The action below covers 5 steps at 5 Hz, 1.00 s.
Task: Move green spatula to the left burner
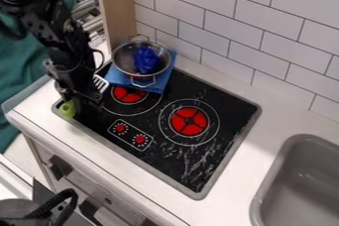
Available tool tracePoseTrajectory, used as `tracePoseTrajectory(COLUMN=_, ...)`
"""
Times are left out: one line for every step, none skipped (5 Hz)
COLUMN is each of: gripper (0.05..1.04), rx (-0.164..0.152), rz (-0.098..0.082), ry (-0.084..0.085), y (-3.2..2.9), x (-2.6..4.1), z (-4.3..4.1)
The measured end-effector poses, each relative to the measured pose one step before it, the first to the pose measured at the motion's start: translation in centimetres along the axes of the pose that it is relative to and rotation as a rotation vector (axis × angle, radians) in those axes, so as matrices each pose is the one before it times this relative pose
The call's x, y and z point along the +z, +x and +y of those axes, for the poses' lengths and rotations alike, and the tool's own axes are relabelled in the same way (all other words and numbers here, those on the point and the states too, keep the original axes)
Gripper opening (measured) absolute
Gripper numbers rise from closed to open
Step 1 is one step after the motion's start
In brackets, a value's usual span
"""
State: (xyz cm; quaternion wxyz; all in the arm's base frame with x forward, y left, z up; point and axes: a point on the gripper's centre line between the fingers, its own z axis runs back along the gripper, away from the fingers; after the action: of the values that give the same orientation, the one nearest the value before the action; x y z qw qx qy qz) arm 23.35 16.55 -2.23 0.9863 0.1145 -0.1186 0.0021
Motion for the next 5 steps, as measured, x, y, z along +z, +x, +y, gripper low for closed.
tracePoseTrajectory(gripper=0.341, rx=0.0033, rz=0.0033, ry=-0.0190, y=1.281, x=-0.984, z=-0.220)
tracePoseTrajectory(gripper=0.632, rx=0.0117, rz=0.0001, ry=-0.0214, y=0.431, x=0.095, z=-0.064)
tracePoseTrajectory(gripper=0.937, rx=-0.0177, rz=0.0171, ry=-0.0279, y=-0.217, x=0.312, z=-0.391)
tracePoseTrajectory(gripper=1.011, rx=0.0139, rz=-0.0636, ry=0.0042, y=1.072, x=4.085, z=0.173)
tracePoseTrajectory(gripper=1.006, rx=-0.0325, rz=-0.0627, ry=-0.0246, y=1.896, x=4.415, z=-2.319)
